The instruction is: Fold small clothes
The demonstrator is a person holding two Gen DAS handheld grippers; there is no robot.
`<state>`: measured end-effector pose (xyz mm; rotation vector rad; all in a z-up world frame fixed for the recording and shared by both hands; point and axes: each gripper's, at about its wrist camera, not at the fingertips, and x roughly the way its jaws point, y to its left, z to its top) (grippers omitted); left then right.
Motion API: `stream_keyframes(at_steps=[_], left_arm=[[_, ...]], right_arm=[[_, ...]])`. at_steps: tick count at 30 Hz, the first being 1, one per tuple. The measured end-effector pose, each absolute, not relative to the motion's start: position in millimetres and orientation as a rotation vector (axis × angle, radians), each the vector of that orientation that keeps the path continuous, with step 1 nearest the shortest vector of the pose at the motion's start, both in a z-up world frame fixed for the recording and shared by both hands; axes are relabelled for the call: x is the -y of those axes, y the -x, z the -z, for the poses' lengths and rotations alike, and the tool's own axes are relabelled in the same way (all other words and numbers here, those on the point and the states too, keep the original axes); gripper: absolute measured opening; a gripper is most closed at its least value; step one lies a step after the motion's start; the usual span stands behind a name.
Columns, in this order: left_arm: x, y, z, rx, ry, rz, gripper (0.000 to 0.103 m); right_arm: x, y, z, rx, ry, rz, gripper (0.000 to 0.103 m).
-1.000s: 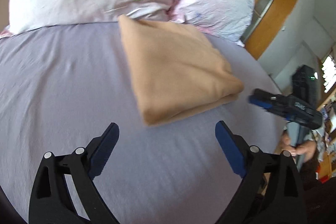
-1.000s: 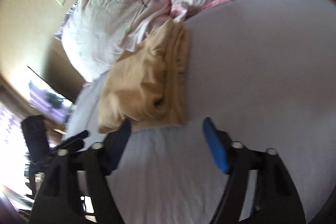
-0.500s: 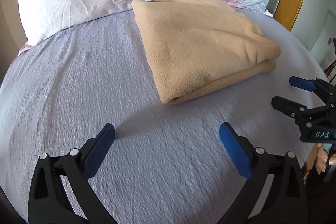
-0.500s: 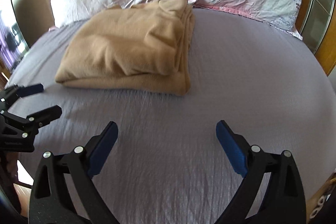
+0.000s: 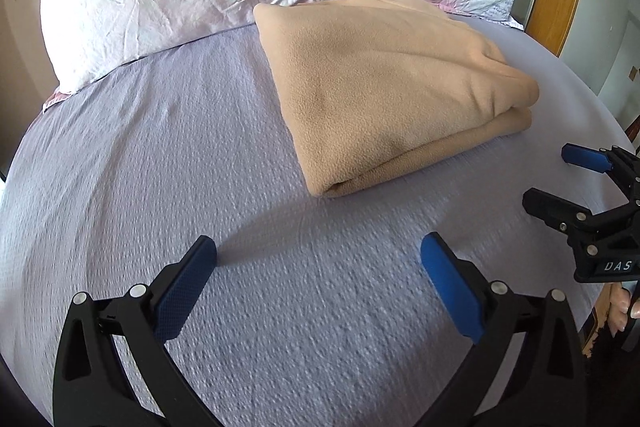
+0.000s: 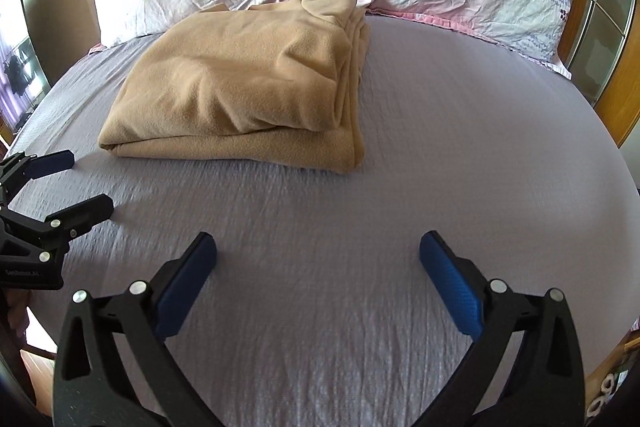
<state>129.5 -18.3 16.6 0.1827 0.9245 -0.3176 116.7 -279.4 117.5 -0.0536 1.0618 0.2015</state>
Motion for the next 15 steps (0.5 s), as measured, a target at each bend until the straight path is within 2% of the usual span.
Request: stream_keyframes(at_steps=[15], left_arm=[[18.4, -129.2, -16.3, -0.925, -0.182, 0.316, 0.102]], right_arm=[[277.4, -115.3, -117.9, -1.062, 0.051, -0.194, 0.101]])
